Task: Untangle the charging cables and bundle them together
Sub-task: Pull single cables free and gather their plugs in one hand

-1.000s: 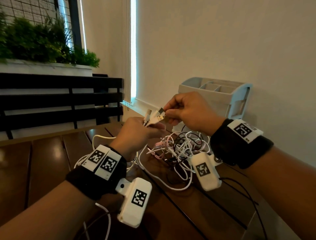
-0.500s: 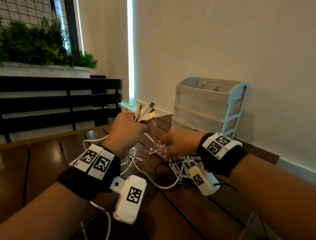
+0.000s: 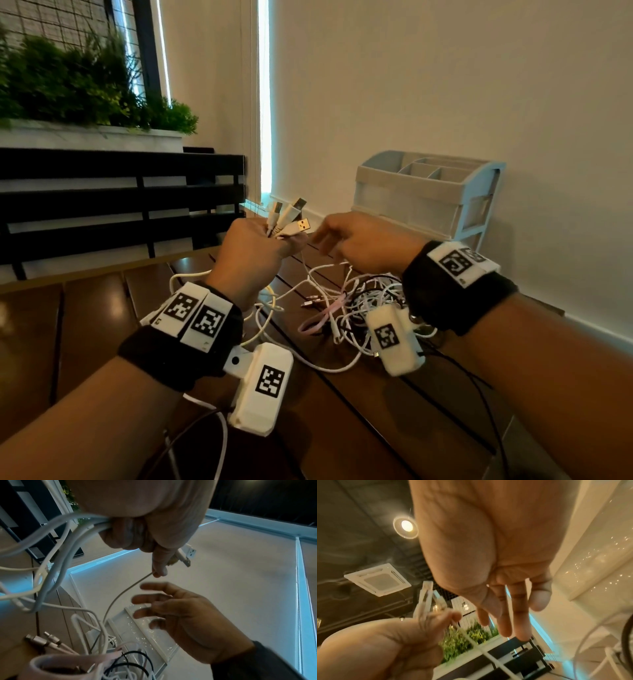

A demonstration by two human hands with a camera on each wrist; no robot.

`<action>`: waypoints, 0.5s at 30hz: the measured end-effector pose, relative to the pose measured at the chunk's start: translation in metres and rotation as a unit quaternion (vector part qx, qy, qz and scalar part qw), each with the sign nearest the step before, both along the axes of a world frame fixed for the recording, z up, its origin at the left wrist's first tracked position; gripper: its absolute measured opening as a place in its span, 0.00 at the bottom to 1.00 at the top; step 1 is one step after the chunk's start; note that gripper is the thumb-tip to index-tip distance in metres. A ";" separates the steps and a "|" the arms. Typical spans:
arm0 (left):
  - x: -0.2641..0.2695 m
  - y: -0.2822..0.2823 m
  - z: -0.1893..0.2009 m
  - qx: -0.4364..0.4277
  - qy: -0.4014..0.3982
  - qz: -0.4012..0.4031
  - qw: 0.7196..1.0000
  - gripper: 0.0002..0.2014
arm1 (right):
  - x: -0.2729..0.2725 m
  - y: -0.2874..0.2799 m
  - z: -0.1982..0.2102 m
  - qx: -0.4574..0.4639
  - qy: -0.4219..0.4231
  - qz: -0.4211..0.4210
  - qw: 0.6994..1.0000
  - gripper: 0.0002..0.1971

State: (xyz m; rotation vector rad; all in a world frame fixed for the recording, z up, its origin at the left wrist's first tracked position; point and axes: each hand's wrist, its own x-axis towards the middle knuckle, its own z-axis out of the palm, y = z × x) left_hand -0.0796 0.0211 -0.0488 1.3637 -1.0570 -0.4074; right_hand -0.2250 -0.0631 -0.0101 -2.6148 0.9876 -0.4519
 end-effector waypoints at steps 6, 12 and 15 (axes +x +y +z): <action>-0.001 0.005 0.003 -0.011 -0.009 -0.001 1.000 0.05 | 0.023 -0.006 -0.026 -0.038 0.319 0.077 0.944 0.17; 0.012 0.007 0.012 -0.024 -0.007 0.031 0.999 0.08 | 0.002 -0.036 -0.026 -0.121 0.275 -0.114 0.947 0.15; 0.015 0.008 0.016 -0.032 -0.002 0.040 0.999 0.07 | -0.011 -0.051 -0.018 -0.151 0.154 -0.205 0.955 0.10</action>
